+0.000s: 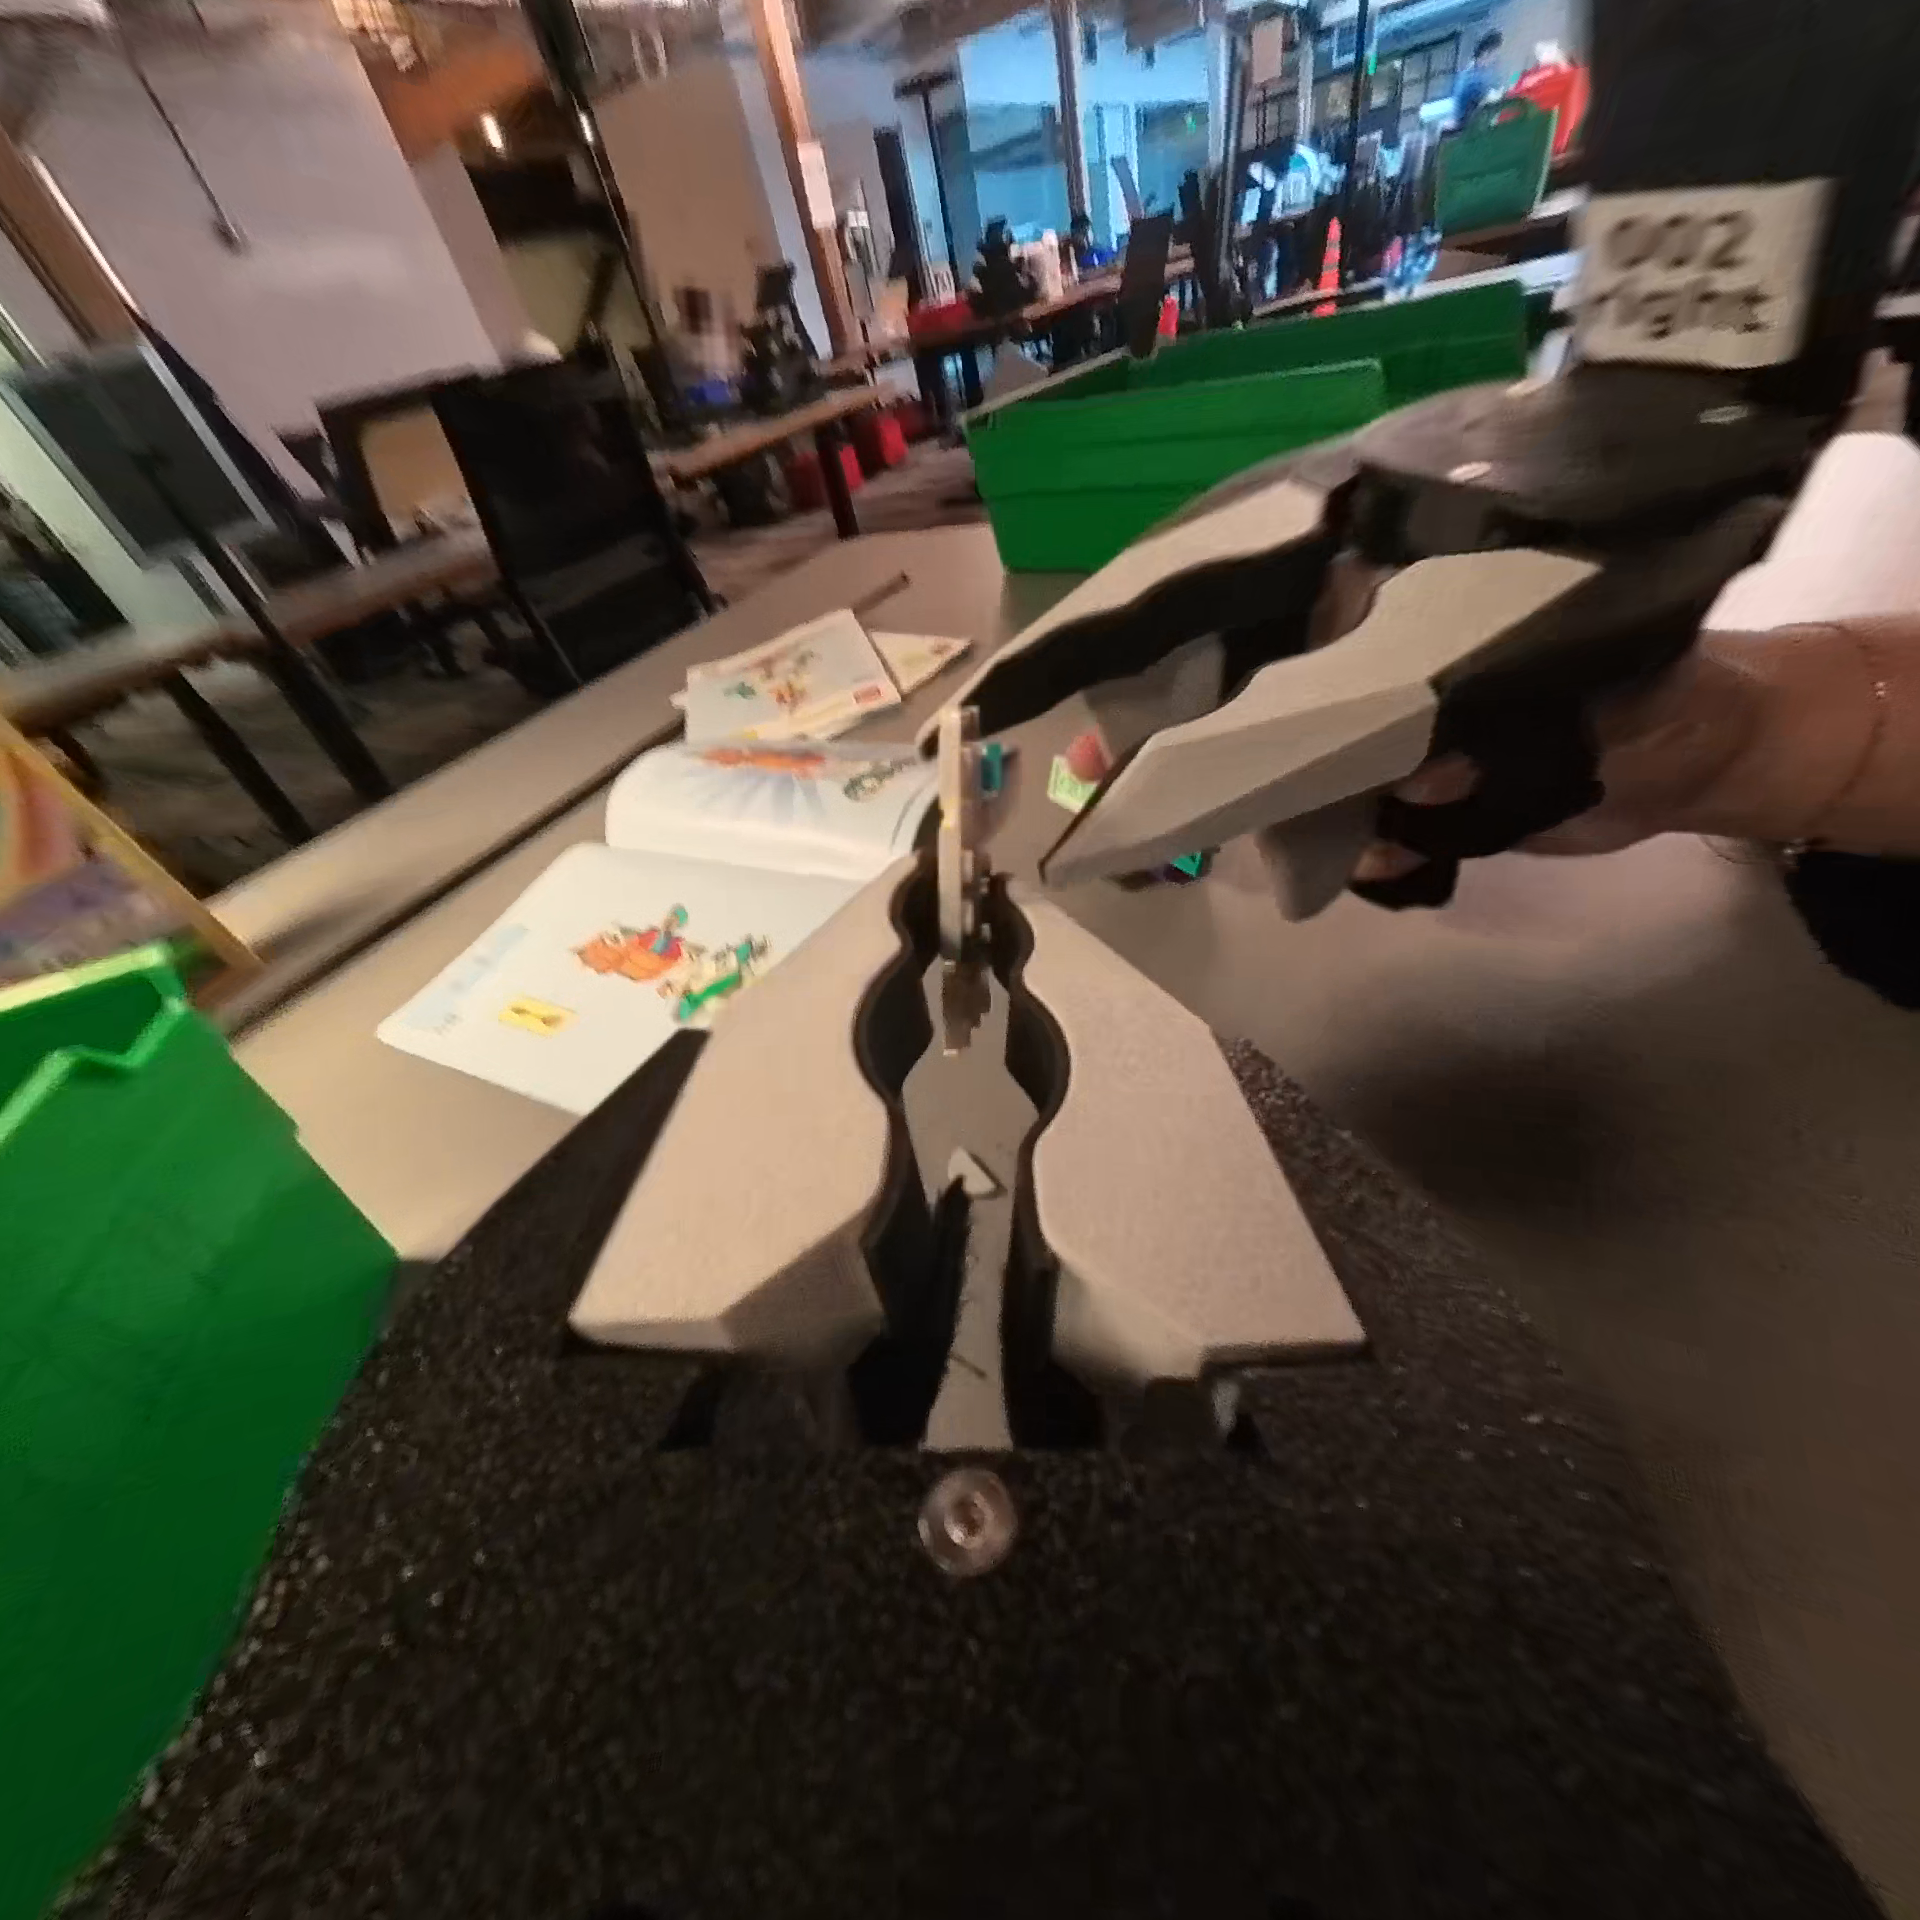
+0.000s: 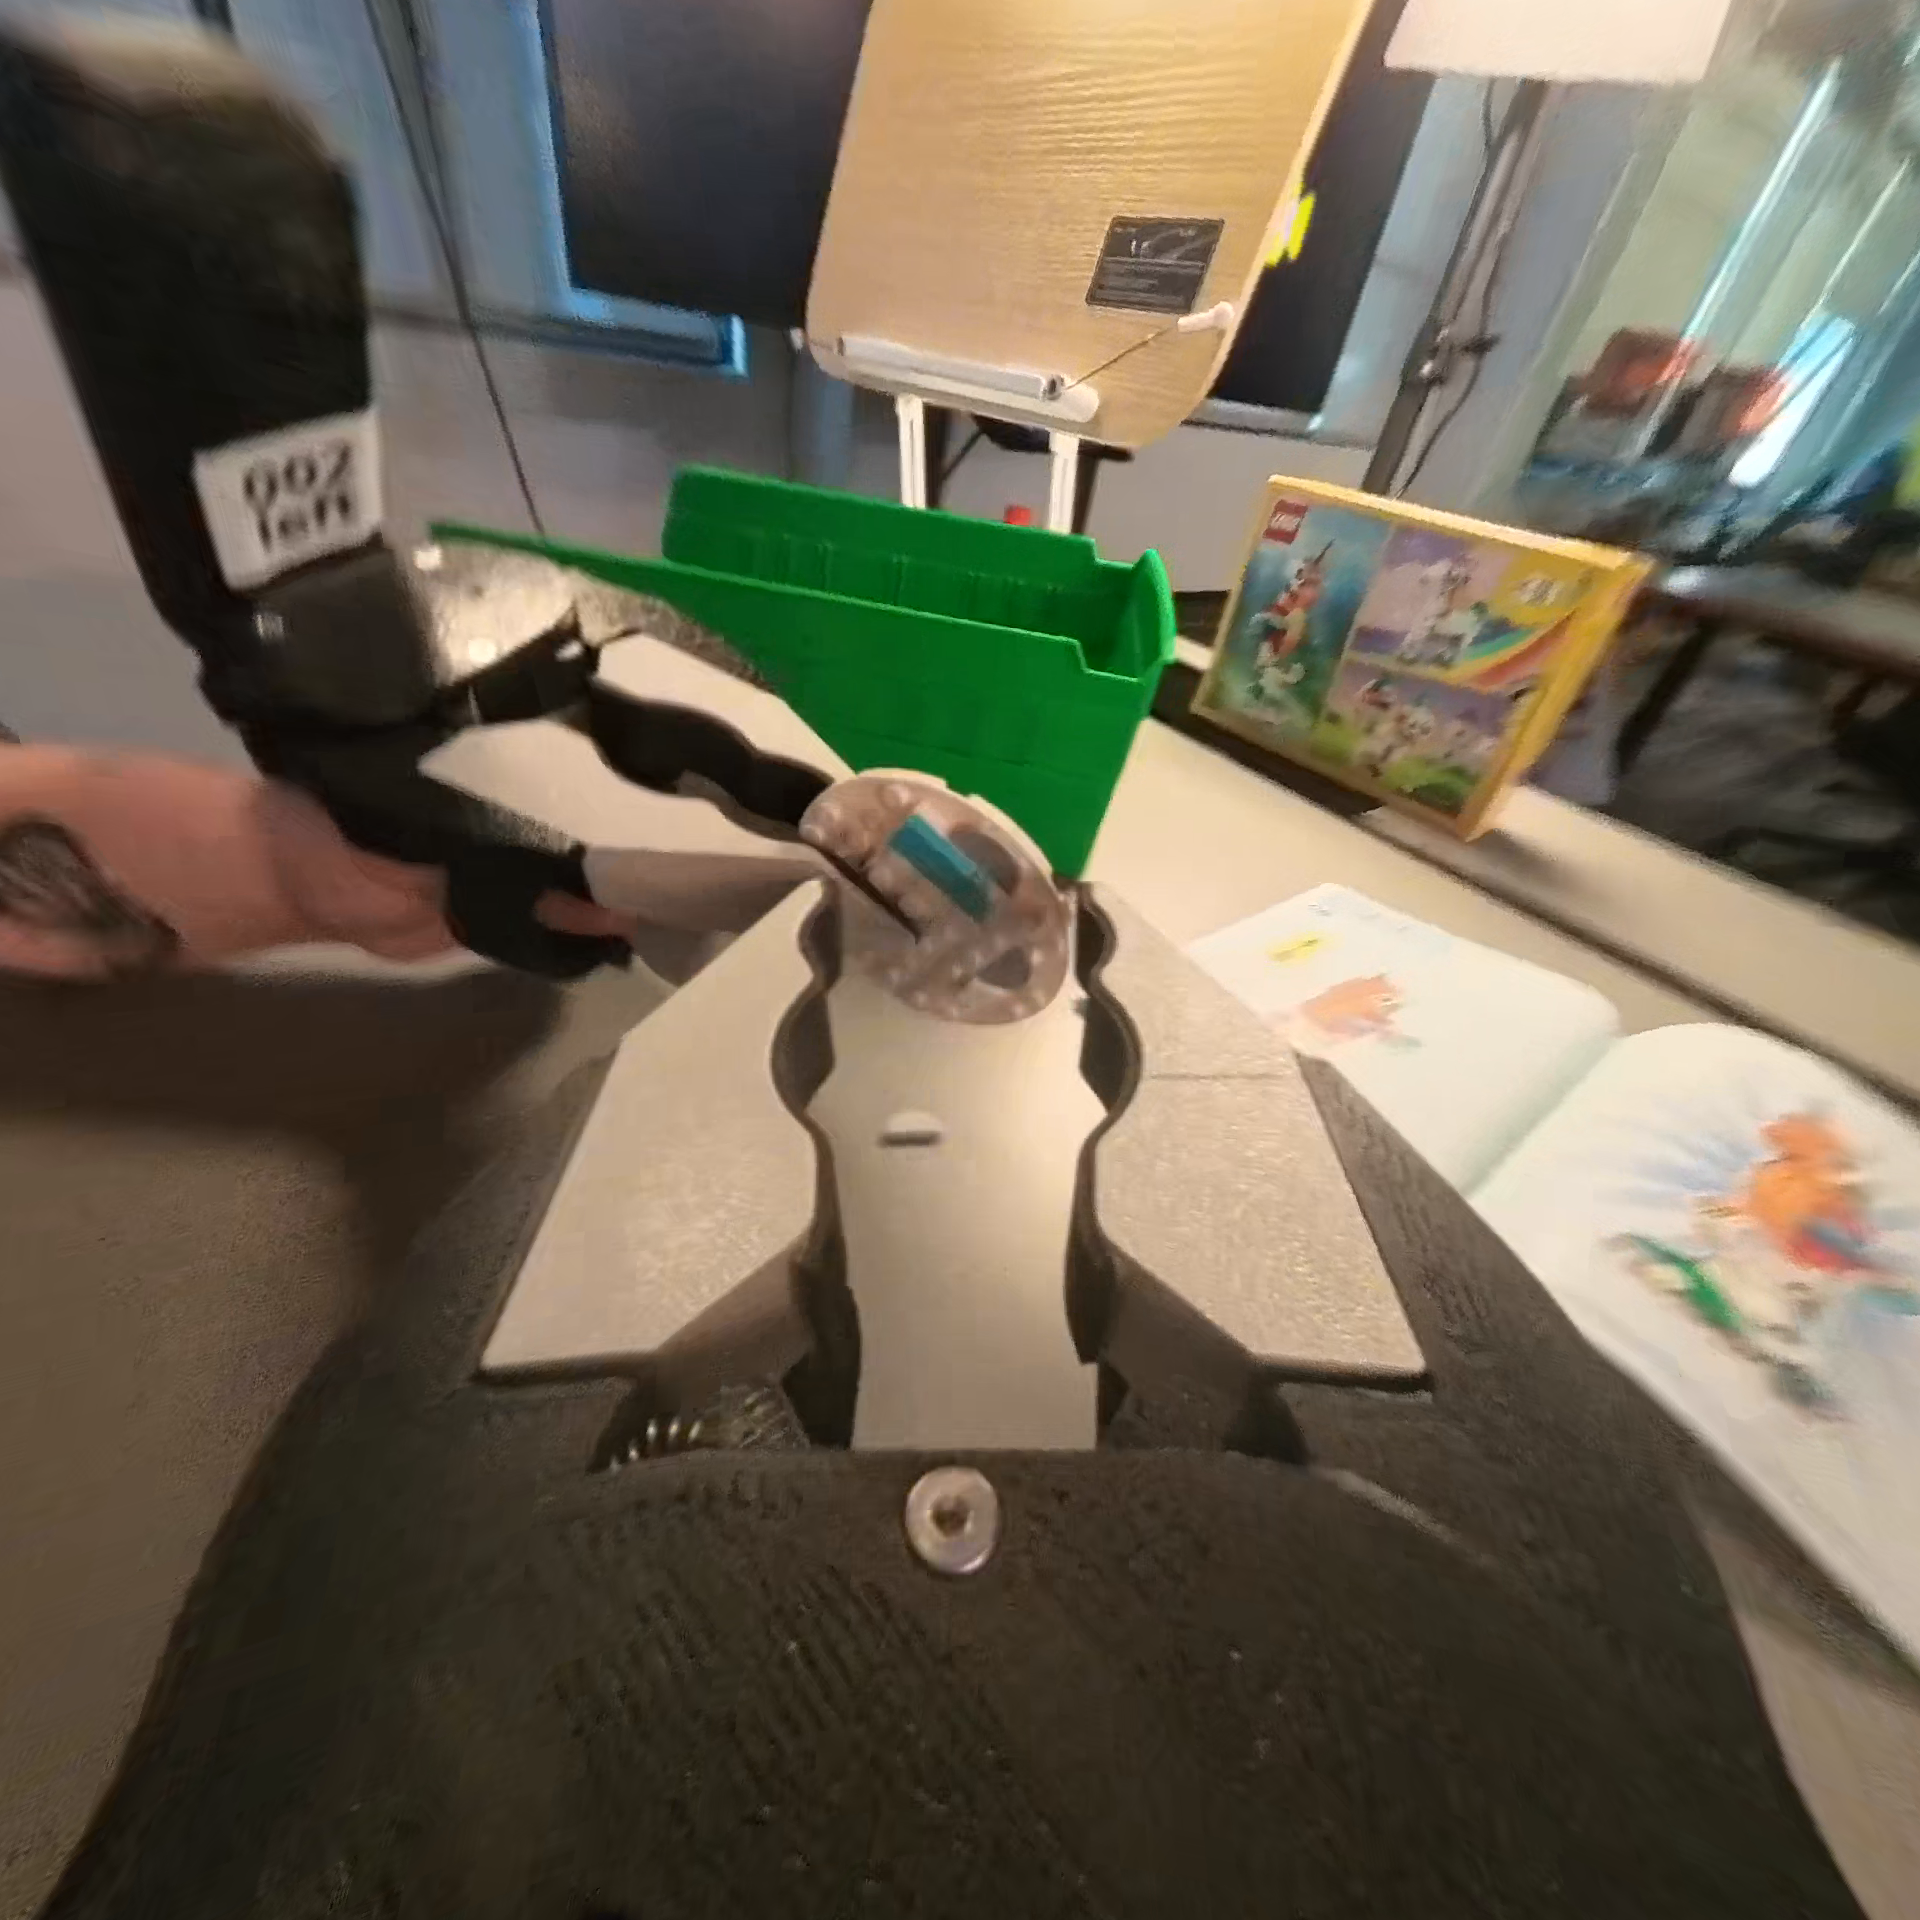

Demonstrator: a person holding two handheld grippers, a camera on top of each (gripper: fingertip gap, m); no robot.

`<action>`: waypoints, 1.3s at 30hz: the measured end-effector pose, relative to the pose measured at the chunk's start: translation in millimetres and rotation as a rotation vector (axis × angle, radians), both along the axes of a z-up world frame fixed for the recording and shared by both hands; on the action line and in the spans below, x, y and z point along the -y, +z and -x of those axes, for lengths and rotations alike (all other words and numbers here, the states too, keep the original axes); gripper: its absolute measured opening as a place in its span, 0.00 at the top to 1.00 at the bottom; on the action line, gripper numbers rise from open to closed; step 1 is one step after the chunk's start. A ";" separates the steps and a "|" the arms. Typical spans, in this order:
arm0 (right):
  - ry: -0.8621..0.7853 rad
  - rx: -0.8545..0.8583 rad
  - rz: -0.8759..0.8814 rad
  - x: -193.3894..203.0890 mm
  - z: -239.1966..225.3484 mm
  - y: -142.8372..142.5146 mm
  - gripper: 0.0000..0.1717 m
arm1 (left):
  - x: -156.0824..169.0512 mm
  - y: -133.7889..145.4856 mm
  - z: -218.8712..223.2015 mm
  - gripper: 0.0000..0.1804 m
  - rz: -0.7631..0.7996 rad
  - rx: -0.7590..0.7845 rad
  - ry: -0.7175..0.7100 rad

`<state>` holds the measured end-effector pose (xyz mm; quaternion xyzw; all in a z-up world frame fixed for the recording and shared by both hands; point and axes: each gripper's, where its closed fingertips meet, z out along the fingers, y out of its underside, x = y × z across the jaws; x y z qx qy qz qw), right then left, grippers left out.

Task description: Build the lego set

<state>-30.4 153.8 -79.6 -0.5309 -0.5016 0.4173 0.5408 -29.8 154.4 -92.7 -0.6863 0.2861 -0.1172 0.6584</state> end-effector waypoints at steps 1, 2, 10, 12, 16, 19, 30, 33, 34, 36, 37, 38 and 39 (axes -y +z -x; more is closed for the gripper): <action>0.027 -0.031 0.087 1.6 1.4 1.7 0.70 | 1.2 5.5 -0.8 0.98 -0.052 -0.021 0.014; 0.058 -0.067 0.173 3.7 2.4 4.2 0.67 | 2.8 10.4 -1.9 0.98 -0.104 -0.048 0.025; 0.162 -0.169 0.420 11.0 6.1 12.6 0.54 | 13.8 21.0 -17.3 0.98 -0.327 -0.256 0.039; 0.196 -0.173 0.441 14.1 5.6 13.8 0.55 | 15.8 20.8 -21.2 0.98 -0.329 -0.252 0.016; 0.239 -0.152 0.399 23.3 5.1 15.5 0.63 | 19.7 18.7 -24.9 0.98 -0.301 -0.212 -0.056; 0.271 -0.114 0.377 28.4 3.7 13.8 0.64 | 23.3 16.8 -26.3 0.98 -0.283 -0.214 -0.104; 0.340 -0.079 0.338 35.0 -2.7 11.8 0.73 | 28.4 14.6 -31.2 0.97 -0.161 -0.055 -0.213; 0.343 -0.075 0.357 35.0 -2.4 11.0 0.73 | 28.6 14.3 -31.0 0.97 -0.174 -0.079 -0.198; 0.350 -0.068 0.363 35.6 -2.5 10.5 0.74 | 28.9 14.1 -30.8 0.97 -0.182 -0.096 -0.195; 0.364 -0.039 0.363 37.2 -3.1 6.7 0.74 | 29.8 11.5 -30.8 0.97 -0.190 -0.146 -0.196; 0.376 -0.021 0.357 38.7 -3.8 4.2 0.75 | 30.7 9.7 -31.0 0.97 -0.189 -0.168 -0.202; 0.388 -0.008 0.347 40.3 -4.3 2.2 0.75 | 32.0 8.3 -31.4 0.97 -0.193 -0.190 -0.211; 0.399 0.004 0.335 42.1 -4.8 0.3 0.76 | 33.5 6.5 -31.7 0.97 -0.194 -0.211 -0.223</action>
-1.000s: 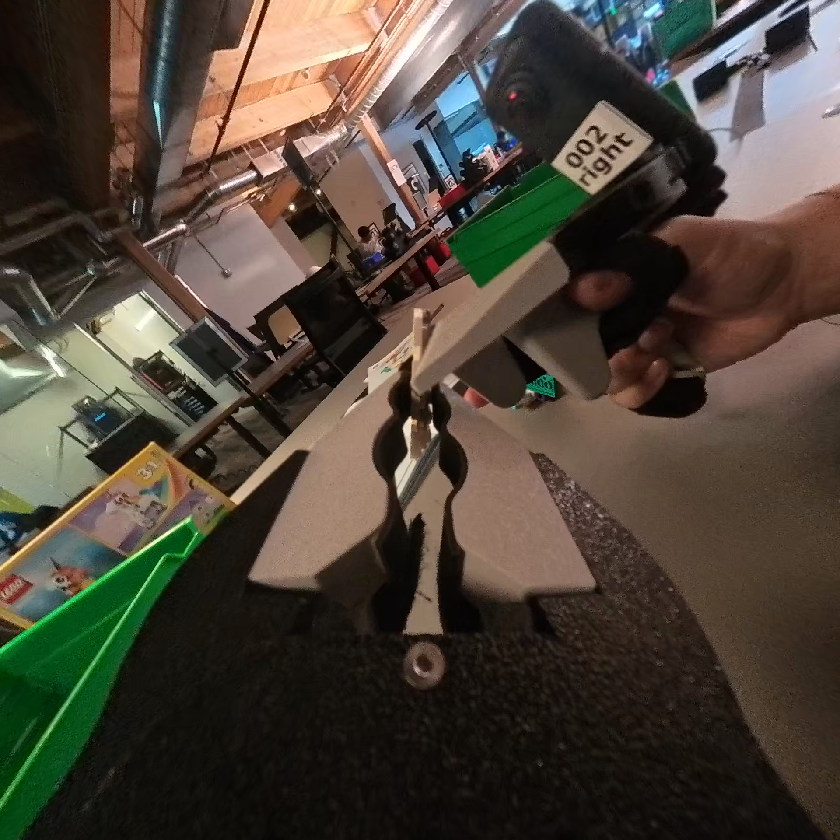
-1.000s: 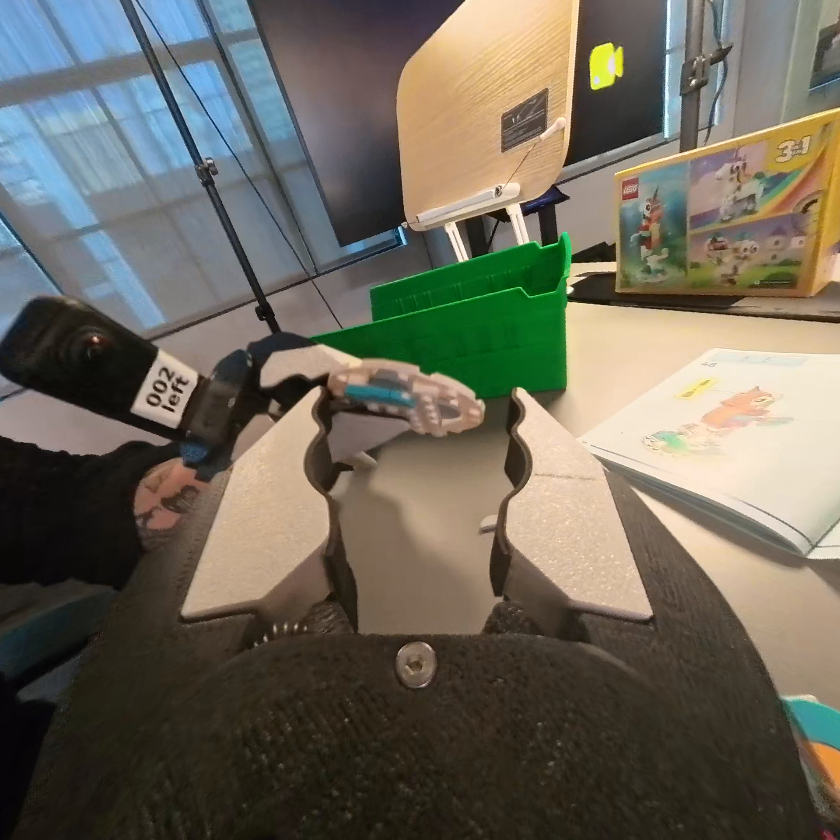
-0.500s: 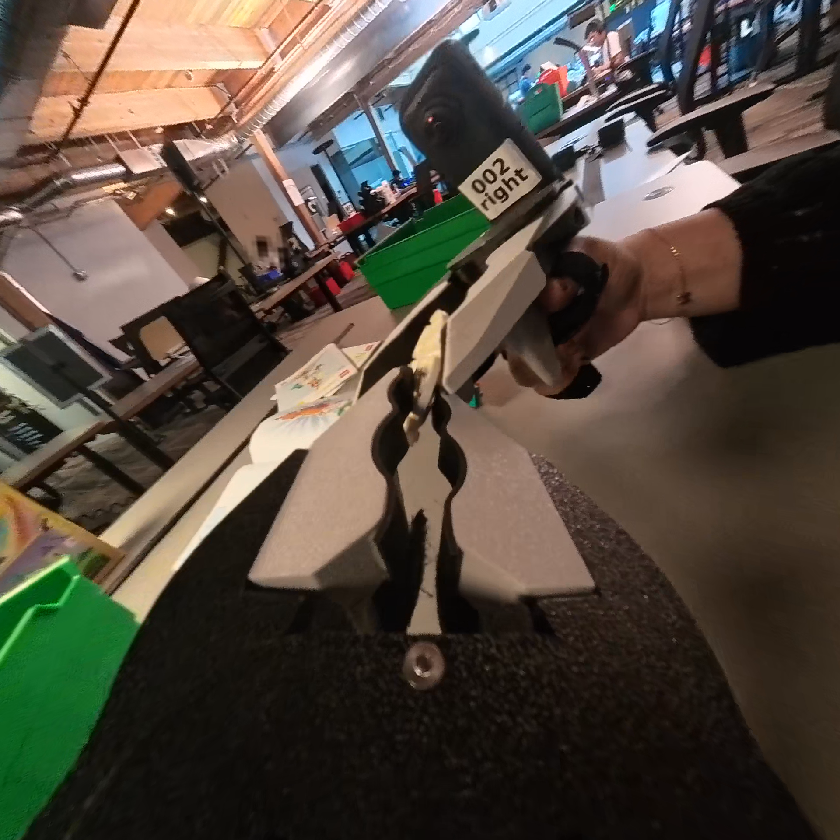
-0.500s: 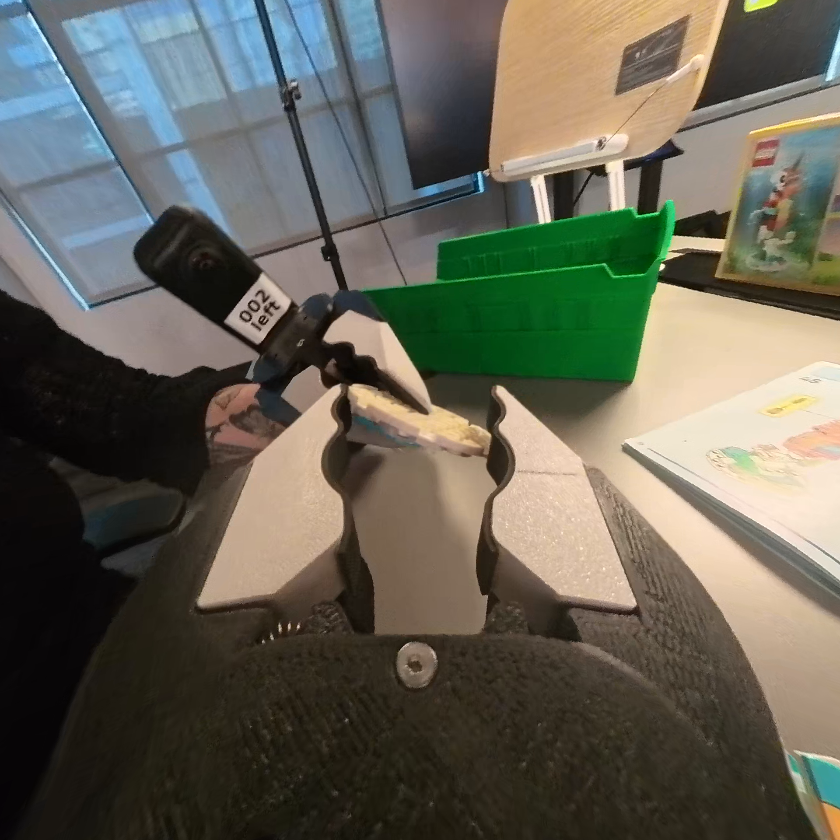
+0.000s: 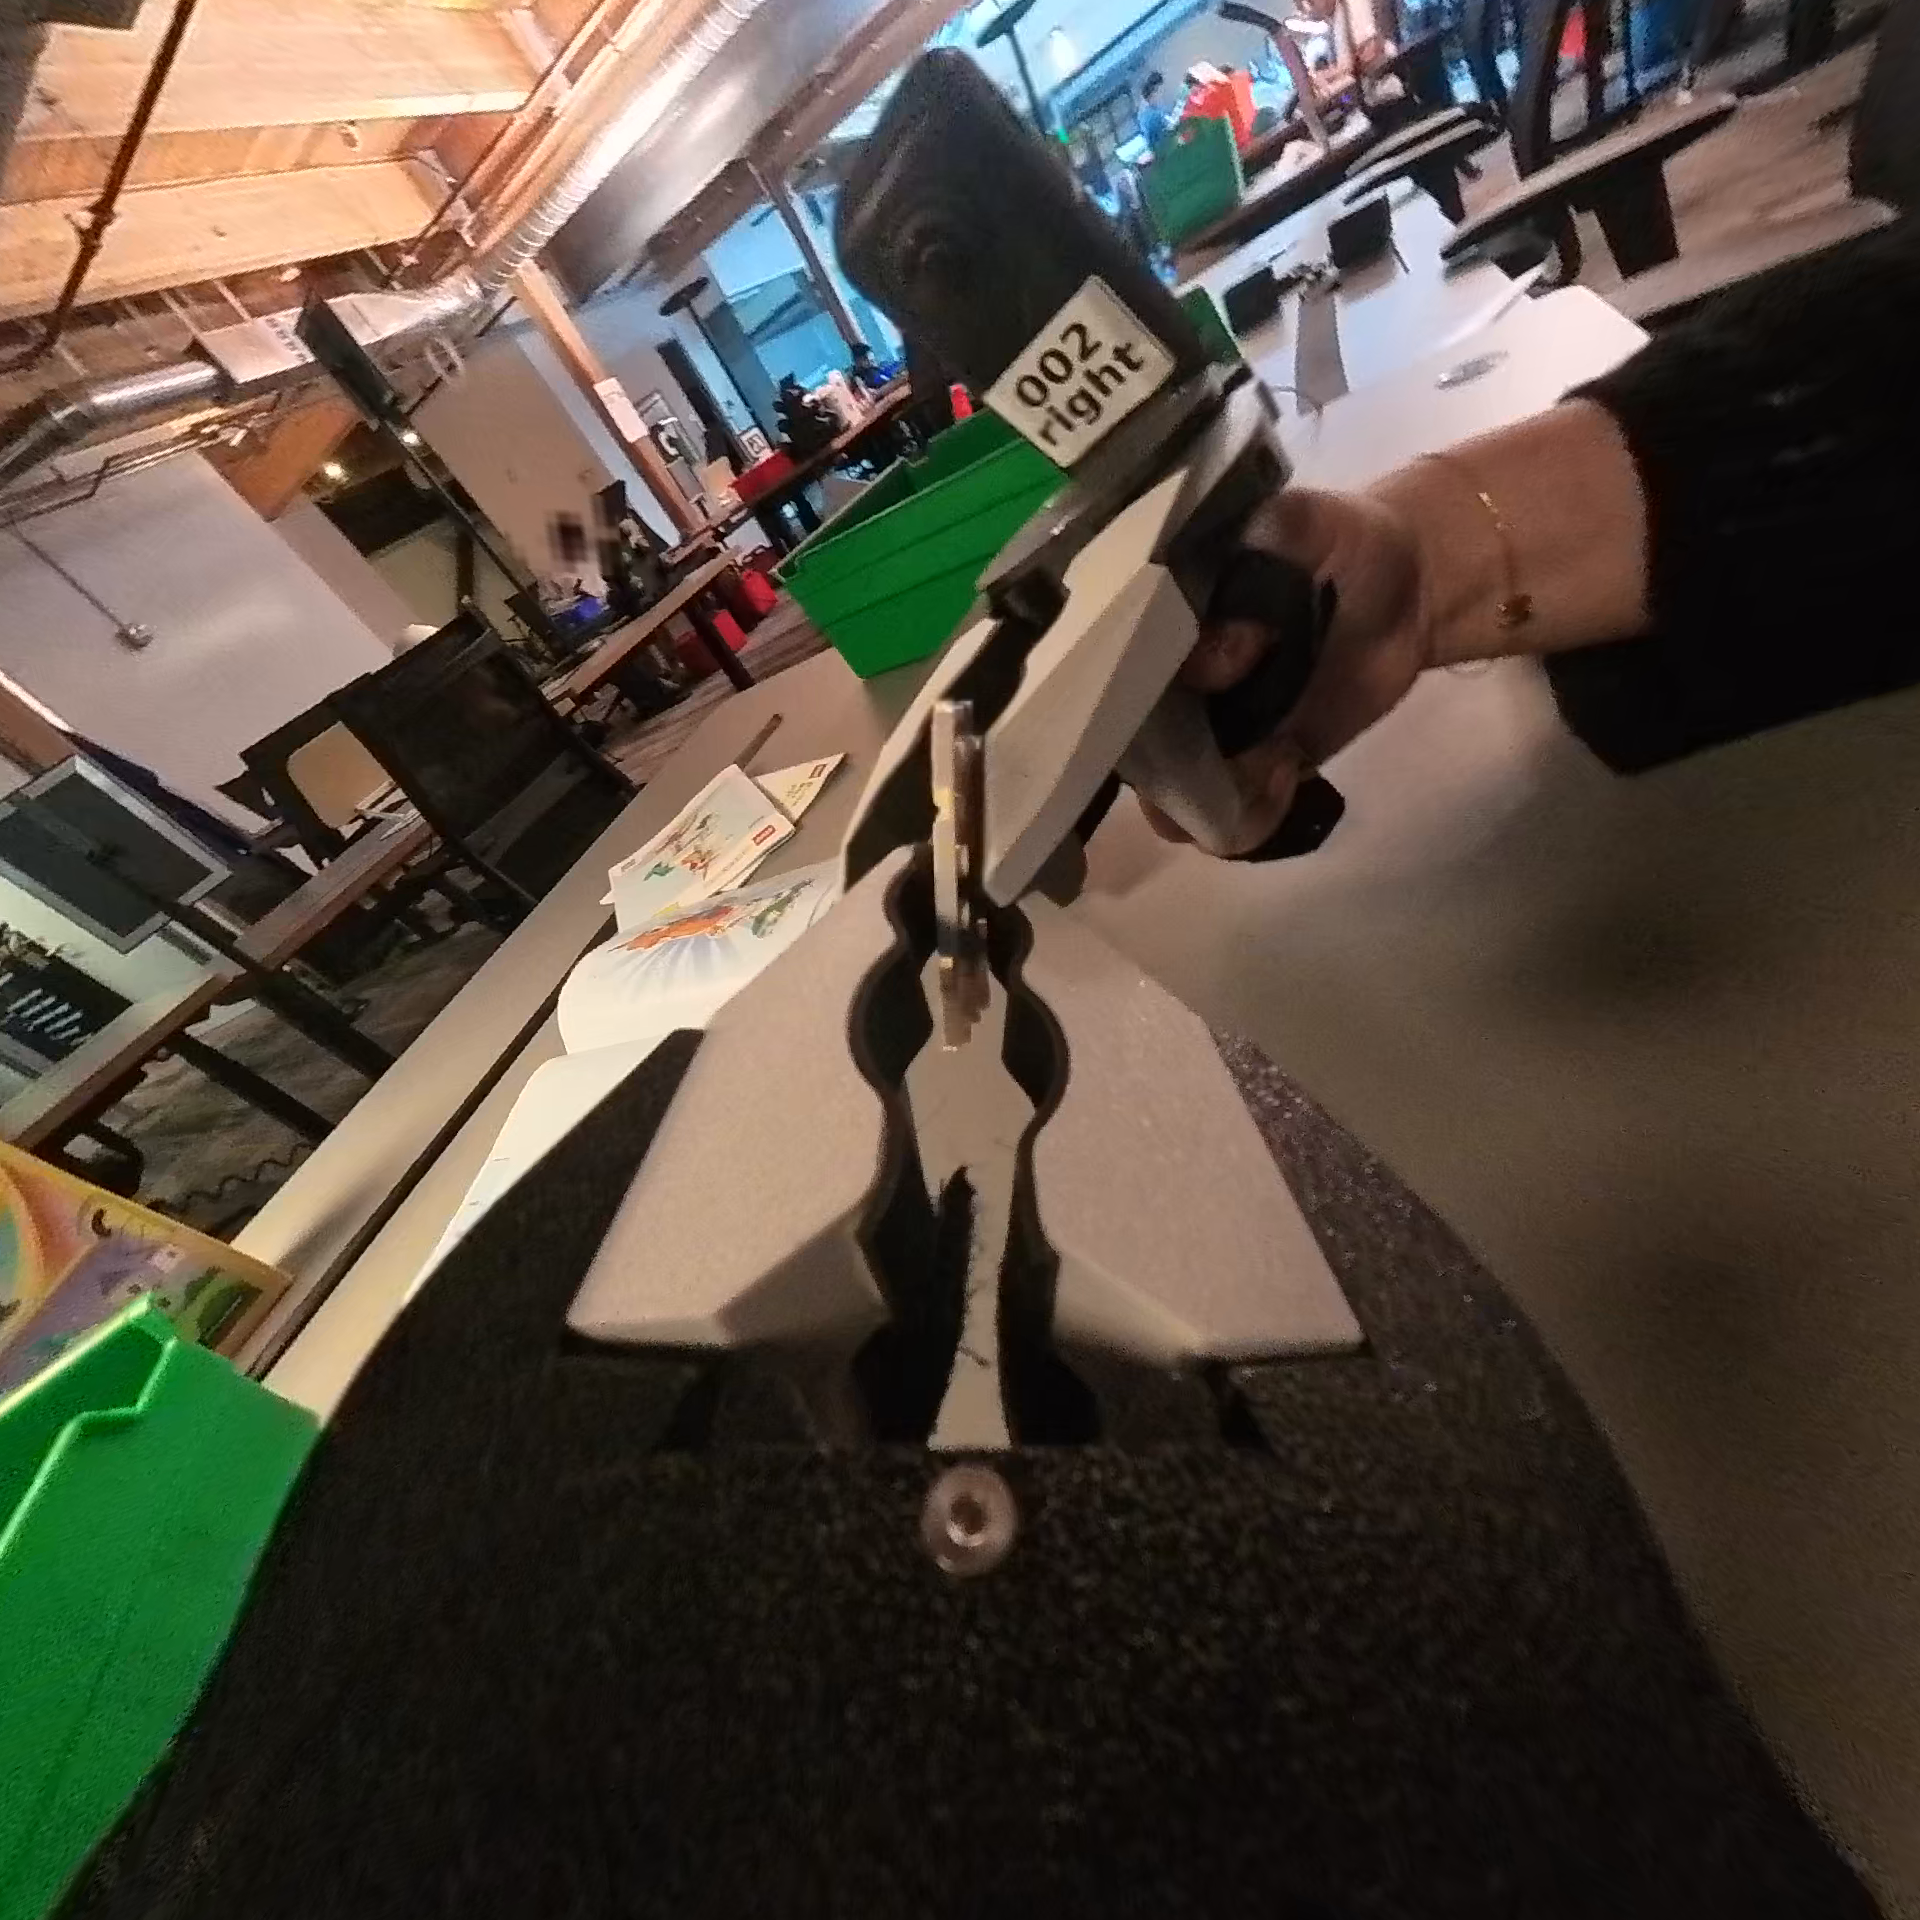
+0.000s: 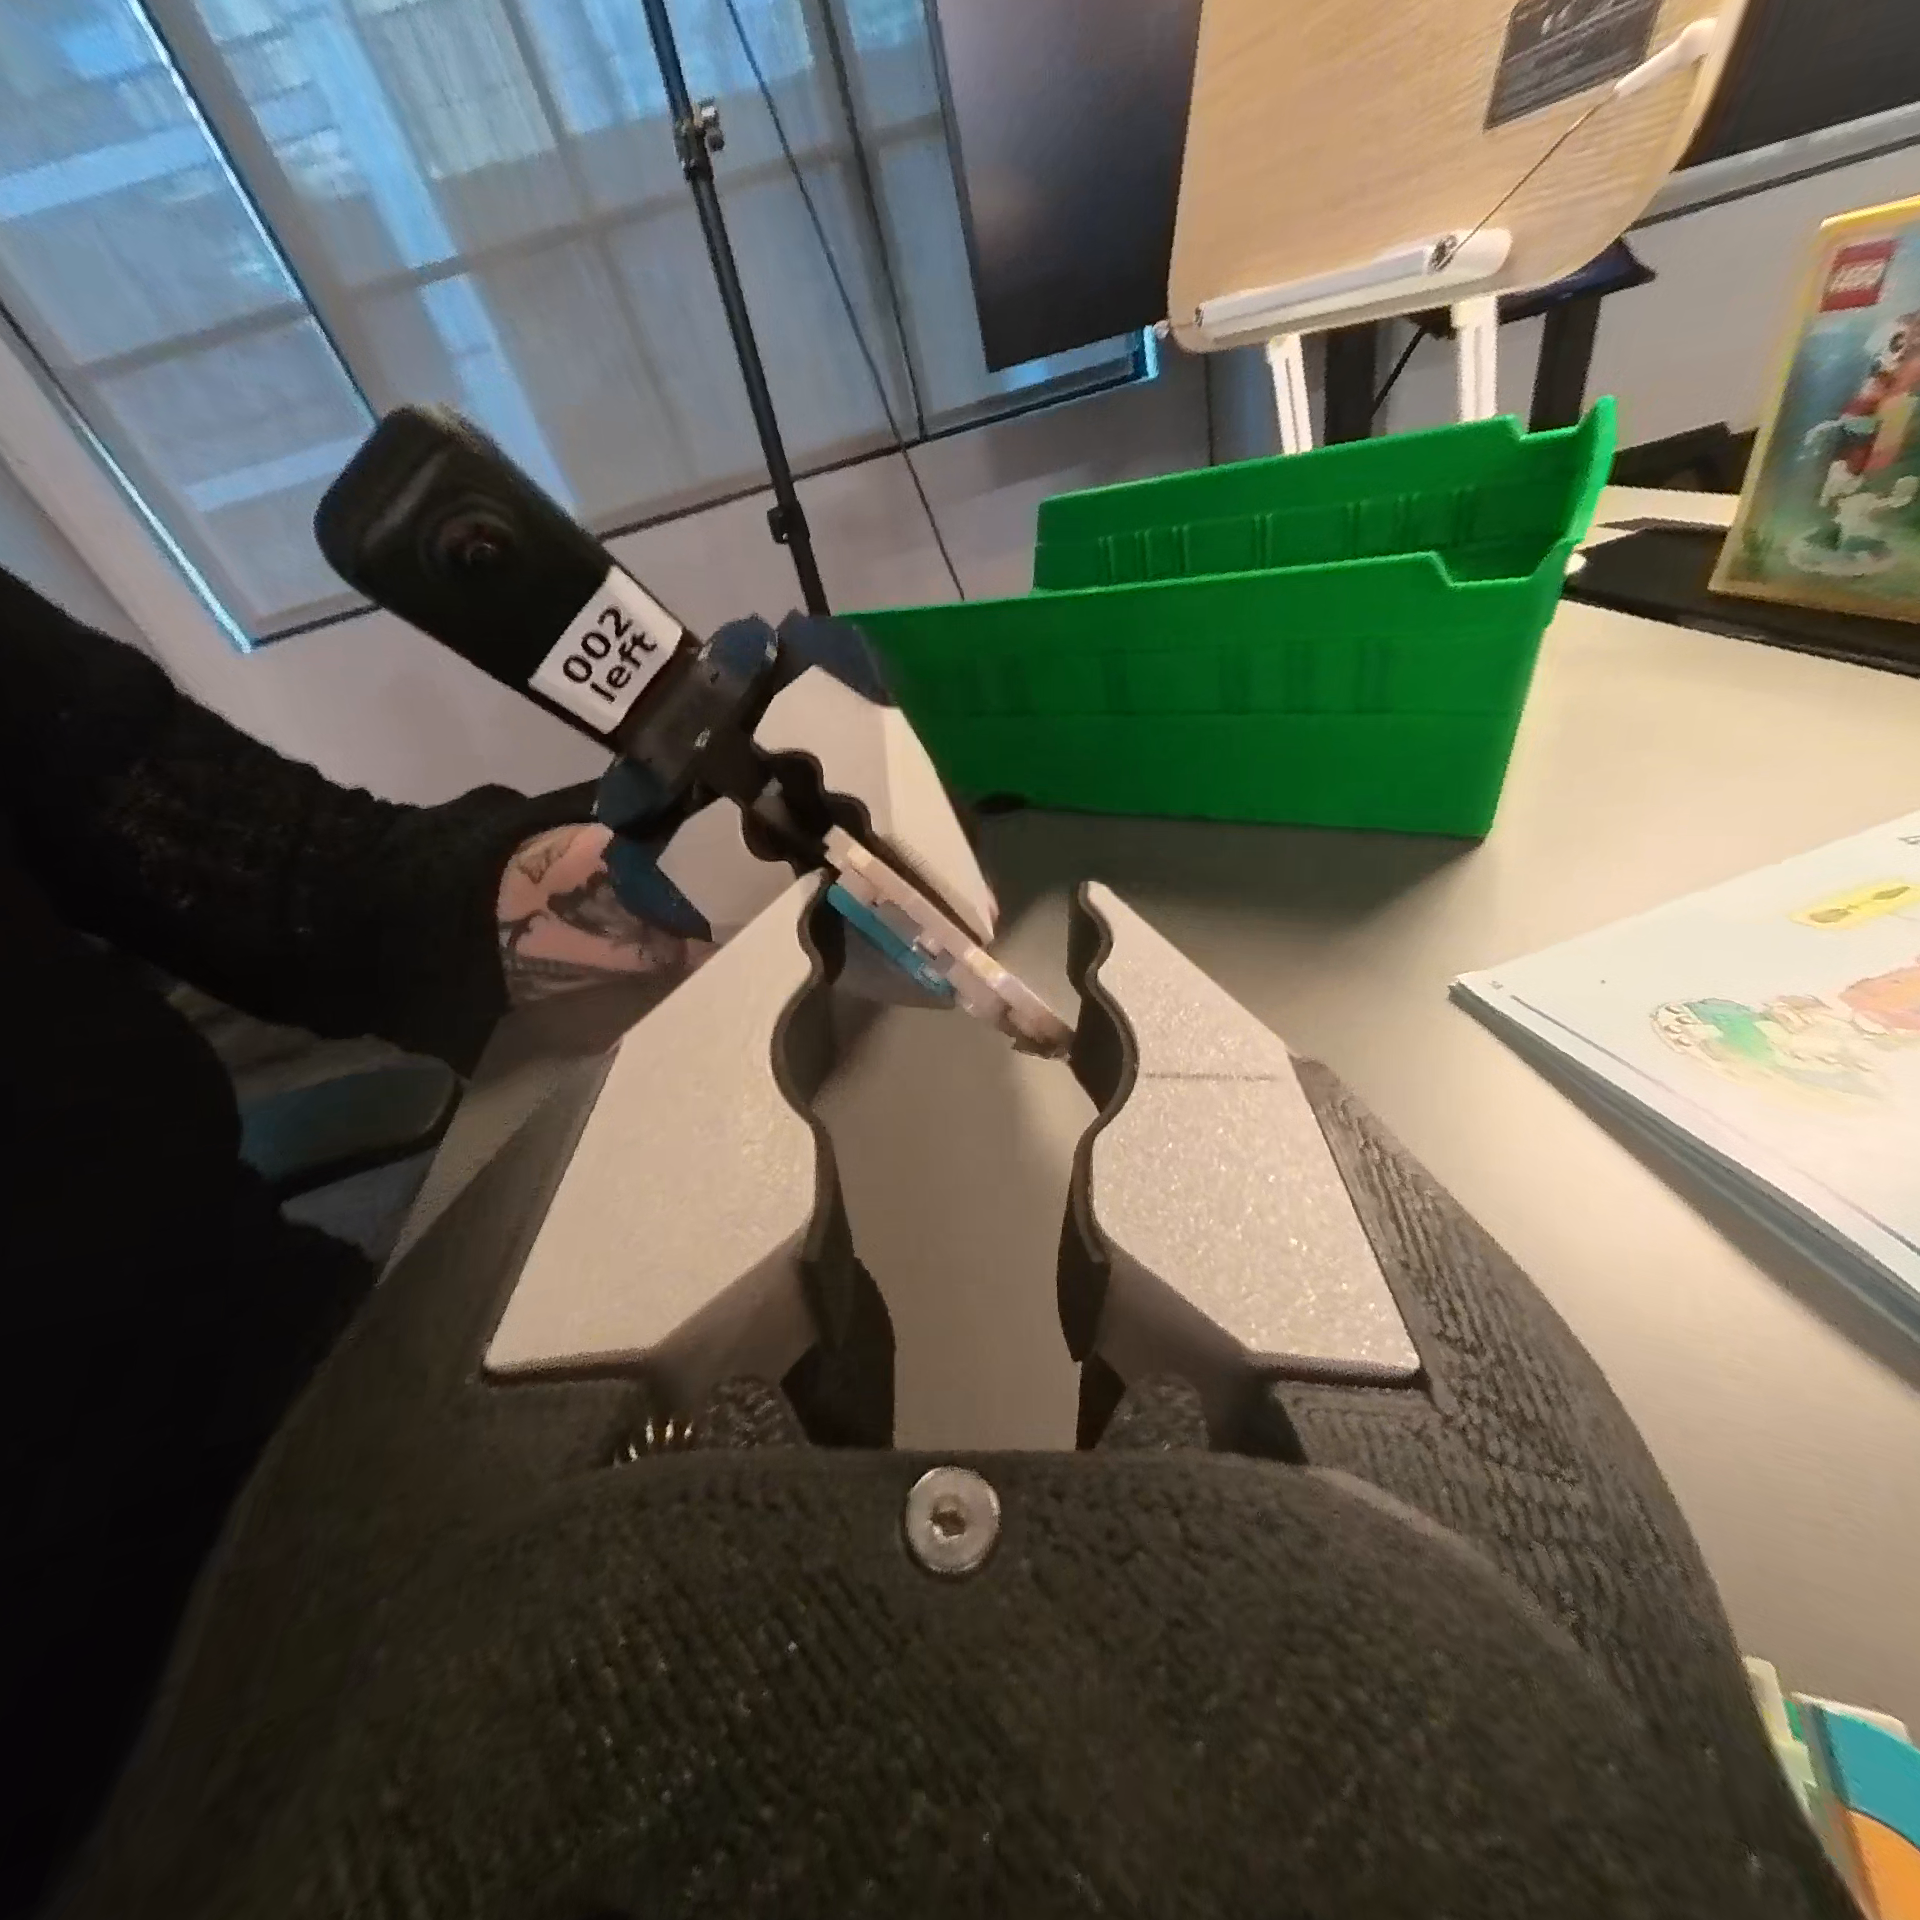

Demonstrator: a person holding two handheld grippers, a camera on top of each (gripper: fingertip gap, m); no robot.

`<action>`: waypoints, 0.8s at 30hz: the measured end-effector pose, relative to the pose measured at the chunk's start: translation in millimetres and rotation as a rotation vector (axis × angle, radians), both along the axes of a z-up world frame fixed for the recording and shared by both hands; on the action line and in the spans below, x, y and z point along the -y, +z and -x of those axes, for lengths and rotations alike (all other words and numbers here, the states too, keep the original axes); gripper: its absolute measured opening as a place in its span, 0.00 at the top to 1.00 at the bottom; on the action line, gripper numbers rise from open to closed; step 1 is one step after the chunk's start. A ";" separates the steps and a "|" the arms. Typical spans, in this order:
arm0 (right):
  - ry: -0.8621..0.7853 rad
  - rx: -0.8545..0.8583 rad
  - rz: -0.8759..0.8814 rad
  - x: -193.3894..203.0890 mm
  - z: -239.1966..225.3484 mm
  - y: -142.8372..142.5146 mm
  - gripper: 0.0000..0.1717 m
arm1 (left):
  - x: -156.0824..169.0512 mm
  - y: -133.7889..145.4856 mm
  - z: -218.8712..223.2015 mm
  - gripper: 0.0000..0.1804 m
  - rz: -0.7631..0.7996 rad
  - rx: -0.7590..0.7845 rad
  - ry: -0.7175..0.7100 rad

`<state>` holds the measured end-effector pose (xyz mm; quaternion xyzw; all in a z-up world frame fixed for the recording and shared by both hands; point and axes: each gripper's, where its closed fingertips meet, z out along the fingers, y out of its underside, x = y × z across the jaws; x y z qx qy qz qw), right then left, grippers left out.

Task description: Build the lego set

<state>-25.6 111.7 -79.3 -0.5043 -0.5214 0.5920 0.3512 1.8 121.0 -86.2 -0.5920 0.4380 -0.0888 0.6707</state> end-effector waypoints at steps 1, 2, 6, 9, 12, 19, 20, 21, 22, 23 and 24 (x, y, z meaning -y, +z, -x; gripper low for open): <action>0.011 0.008 -0.017 1.9 -0.3 -2.3 0.76 | 1.7 -2.1 -0.1 0.97 0.000 -0.022 -0.013; 0.018 0.019 -0.034 3.4 -0.3 -4.8 0.76 | 3.0 -4.6 0.0 0.97 0.006 -0.043 -0.024; 0.053 0.068 -0.154 12.2 -1.6 -16.0 0.88 | 9.5 -22.0 -2.4 0.96 0.123 -0.070 -0.106; 0.031 0.066 -0.163 10.4 -0.9 -14.6 0.88 | 7.7 -22.2 -1.8 0.96 0.136 -0.065 -0.100; 0.028 0.072 -0.175 9.1 -1.3 -16.3 0.88 | 6.3 -24.4 -2.0 0.96 0.151 -0.059 -0.097; 0.050 0.097 -0.244 14.4 -3.1 -22.1 0.89 | 14.5 -31.8 -5.3 0.96 0.253 -0.030 -0.181; 0.057 0.095 -0.257 15.9 -3.7 -22.0 0.89 | 16.7 -32.1 -6.6 0.96 0.281 -0.011 -0.203; 0.060 0.089 -0.269 17.1 -4.2 -21.2 0.89 | 18.5 -31.7 -7.8 0.96 0.297 0.007 -0.222; 0.066 0.087 -0.282 18.4 -5.0 -20.9 0.89 | 20.4 -31.9 -9.3 0.96 0.314 0.019 -0.239; 0.073 0.087 -0.292 19.7 -5.9 -20.7 0.89 | 22.2 -32.0 -10.8 0.96 0.330 0.029 -0.255; 0.080 0.082 -0.295 21.0 -6.7 -20.0 0.89 | 24.0 -31.2 -12.2 0.96 0.342 0.044 -0.272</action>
